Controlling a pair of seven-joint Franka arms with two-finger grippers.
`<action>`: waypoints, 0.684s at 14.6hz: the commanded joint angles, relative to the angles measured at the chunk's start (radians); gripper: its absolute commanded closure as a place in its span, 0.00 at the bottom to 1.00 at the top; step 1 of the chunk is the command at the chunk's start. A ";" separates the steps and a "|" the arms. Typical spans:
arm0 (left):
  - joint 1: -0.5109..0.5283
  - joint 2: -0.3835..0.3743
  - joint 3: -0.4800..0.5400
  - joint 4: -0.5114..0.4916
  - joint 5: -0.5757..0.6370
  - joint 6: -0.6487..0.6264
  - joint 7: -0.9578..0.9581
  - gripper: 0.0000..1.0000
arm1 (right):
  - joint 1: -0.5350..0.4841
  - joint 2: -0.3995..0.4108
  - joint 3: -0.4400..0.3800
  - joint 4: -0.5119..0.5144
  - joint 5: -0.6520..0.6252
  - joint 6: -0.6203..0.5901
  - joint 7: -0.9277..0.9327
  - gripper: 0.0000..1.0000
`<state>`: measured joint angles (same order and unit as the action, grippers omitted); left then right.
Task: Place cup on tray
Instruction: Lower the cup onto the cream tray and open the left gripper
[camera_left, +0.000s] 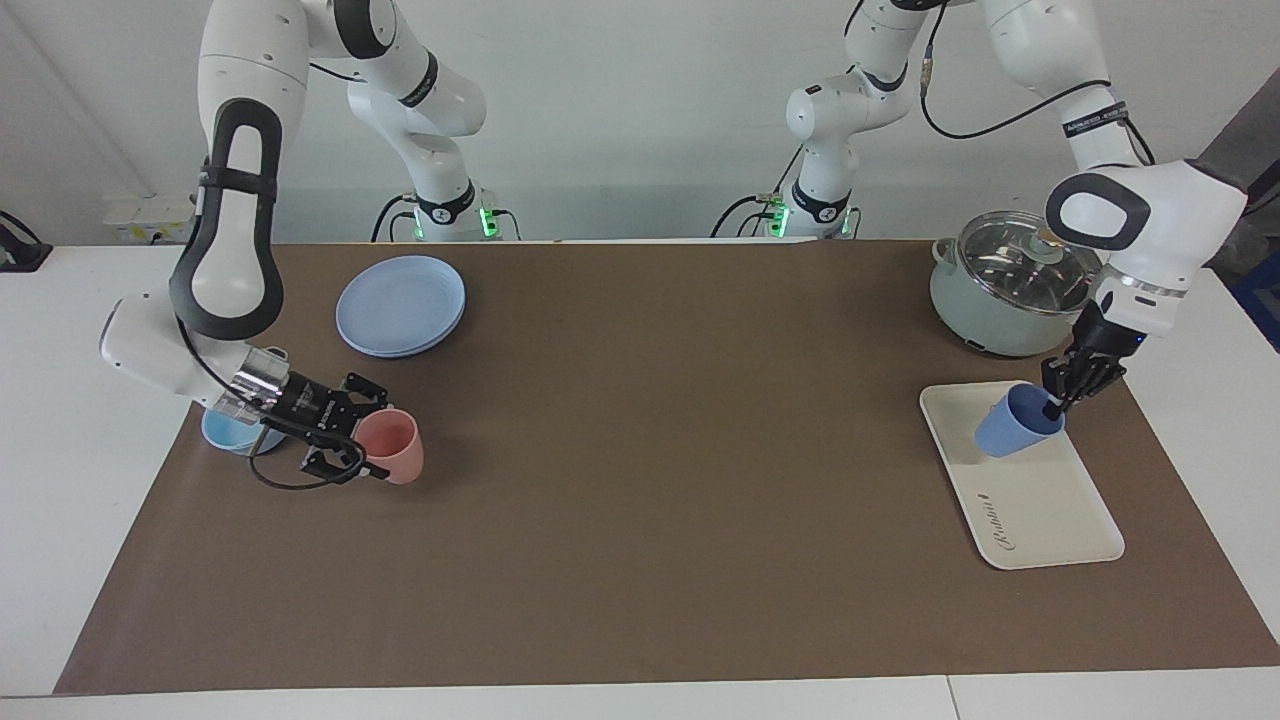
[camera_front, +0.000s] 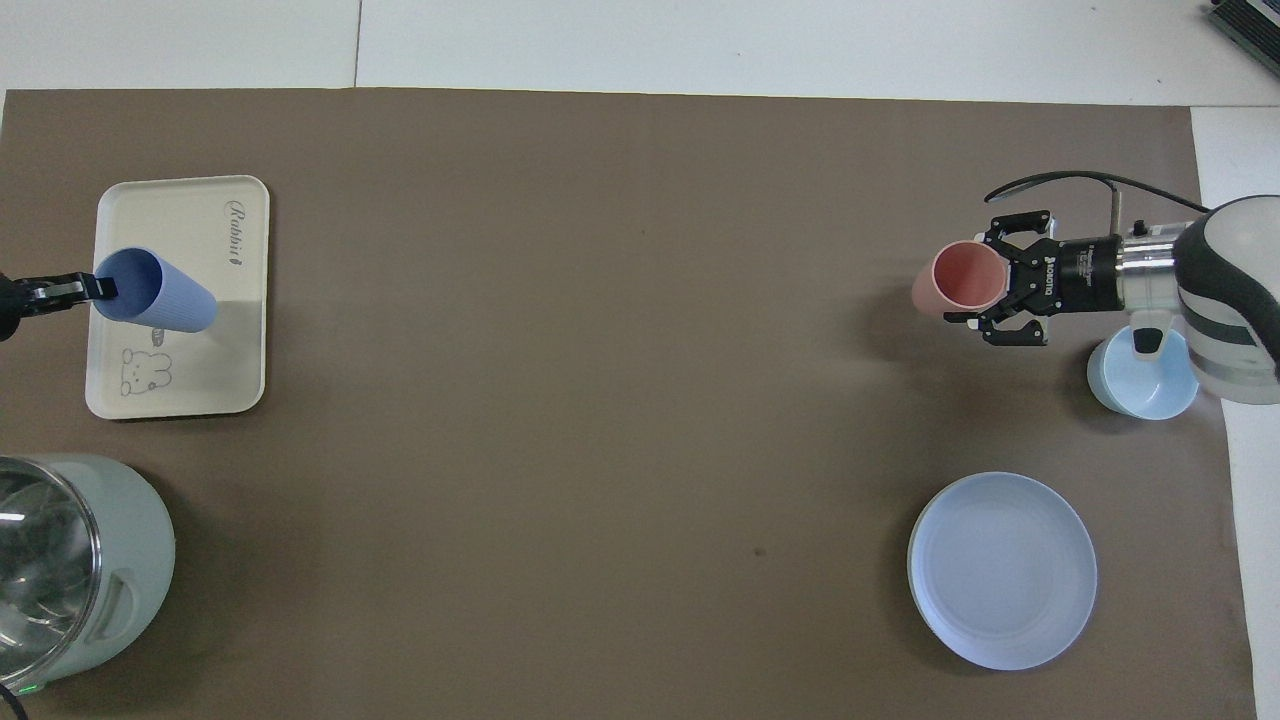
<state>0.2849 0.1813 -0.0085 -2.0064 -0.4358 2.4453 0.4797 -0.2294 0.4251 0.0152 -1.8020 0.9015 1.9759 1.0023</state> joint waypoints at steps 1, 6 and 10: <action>0.042 0.030 -0.015 -0.003 -0.127 0.024 0.111 1.00 | -0.016 0.014 0.011 -0.007 0.033 0.017 -0.056 1.00; 0.031 0.050 -0.015 0.000 -0.135 0.023 0.169 0.00 | -0.022 -0.006 0.008 -0.089 0.034 0.135 -0.146 0.01; 0.016 -0.014 -0.010 0.070 -0.101 -0.096 0.139 0.00 | -0.031 -0.057 0.003 -0.088 0.013 0.143 -0.142 0.01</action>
<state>0.3169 0.2147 -0.0314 -1.9689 -0.5481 2.4296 0.6176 -0.2480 0.4322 0.0146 -1.8528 0.9035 2.1019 0.8911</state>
